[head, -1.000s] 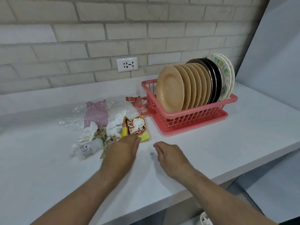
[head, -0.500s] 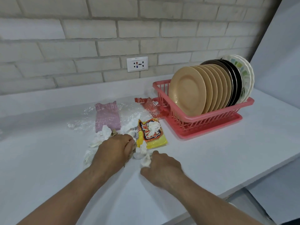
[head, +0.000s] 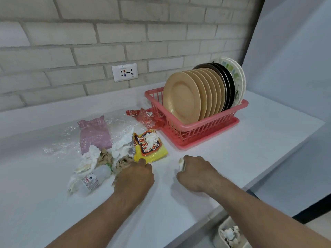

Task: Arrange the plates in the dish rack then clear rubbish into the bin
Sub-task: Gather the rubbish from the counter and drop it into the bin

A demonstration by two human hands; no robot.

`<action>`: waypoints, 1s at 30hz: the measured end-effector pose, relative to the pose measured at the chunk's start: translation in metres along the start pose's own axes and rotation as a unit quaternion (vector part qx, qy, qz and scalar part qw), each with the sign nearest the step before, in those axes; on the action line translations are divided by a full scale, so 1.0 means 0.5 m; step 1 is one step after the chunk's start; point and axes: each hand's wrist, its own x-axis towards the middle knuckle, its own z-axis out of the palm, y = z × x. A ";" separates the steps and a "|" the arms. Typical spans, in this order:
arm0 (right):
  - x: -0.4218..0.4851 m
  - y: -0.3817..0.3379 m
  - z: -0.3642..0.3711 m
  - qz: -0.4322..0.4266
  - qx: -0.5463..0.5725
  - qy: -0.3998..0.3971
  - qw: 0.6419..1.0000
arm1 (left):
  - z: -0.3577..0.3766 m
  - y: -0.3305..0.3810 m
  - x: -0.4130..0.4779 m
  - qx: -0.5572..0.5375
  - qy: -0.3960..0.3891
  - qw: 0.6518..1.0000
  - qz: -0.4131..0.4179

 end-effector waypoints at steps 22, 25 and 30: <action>0.053 0.319 -0.195 -0.124 0.265 -0.011 0.956 | -0.104 0.282 0.133 -0.301 0.110 0.937 -0.137; 0.058 0.358 -0.216 -0.119 0.327 -0.031 0.937 | -0.121 0.317 0.134 -0.299 0.110 0.936 -0.151; 0.036 0.379 -0.235 -0.145 0.335 -0.006 0.931 | -0.135 0.345 0.126 -0.308 0.084 0.936 -0.151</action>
